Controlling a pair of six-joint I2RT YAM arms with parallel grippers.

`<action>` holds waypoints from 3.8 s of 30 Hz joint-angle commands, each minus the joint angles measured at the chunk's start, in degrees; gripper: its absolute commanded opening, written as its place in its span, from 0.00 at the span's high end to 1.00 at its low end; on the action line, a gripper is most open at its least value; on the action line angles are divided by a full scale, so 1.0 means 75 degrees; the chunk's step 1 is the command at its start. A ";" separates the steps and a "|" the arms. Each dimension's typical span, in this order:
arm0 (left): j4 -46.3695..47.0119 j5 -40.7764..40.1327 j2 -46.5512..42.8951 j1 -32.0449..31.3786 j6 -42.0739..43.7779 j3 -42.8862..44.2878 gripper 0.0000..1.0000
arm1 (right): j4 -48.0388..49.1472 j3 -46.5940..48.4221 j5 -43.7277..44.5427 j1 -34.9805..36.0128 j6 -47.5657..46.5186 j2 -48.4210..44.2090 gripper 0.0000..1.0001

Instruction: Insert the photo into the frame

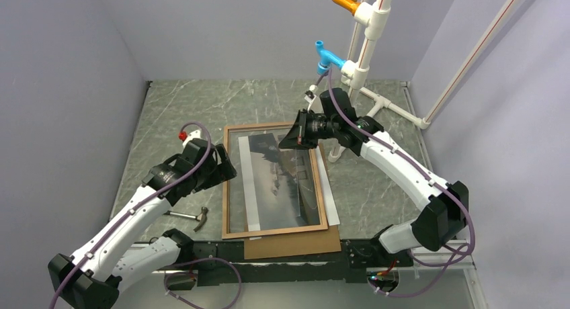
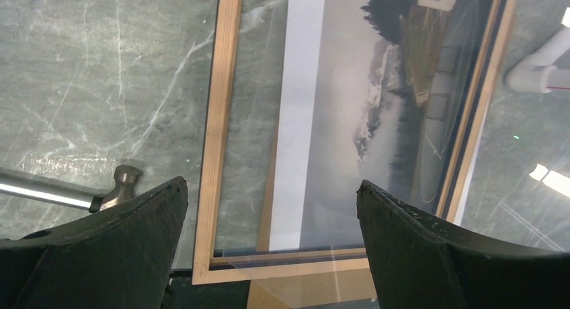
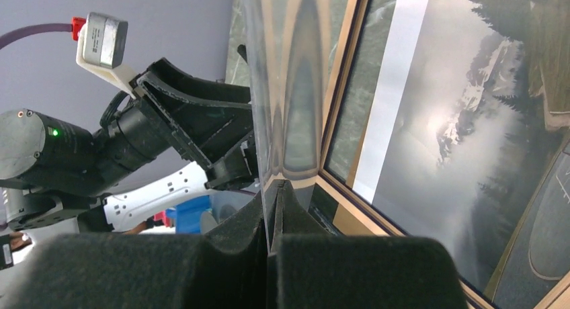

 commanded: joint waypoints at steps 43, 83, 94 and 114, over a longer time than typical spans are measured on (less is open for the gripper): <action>0.2559 0.0621 0.2833 0.0800 0.0413 -0.2320 0.44 | -0.0162 0.0996 -0.0697 -0.0409 -0.0581 0.1130 1.00; 0.1215 0.1071 -0.0273 0.2023 0.0833 -0.2111 0.13 | 0.0022 0.1347 -0.1202 -0.0383 -0.0496 0.1671 1.00; 0.0412 0.0442 -0.1388 0.2468 0.0579 -0.2107 0.12 | 0.0383 0.1479 -0.1466 -0.0383 -0.0122 0.1866 1.00; 0.0099 0.0181 -0.1296 0.2569 0.0764 -0.2087 0.12 | 0.0881 0.1465 -0.1799 -0.0256 0.0155 0.2510 1.00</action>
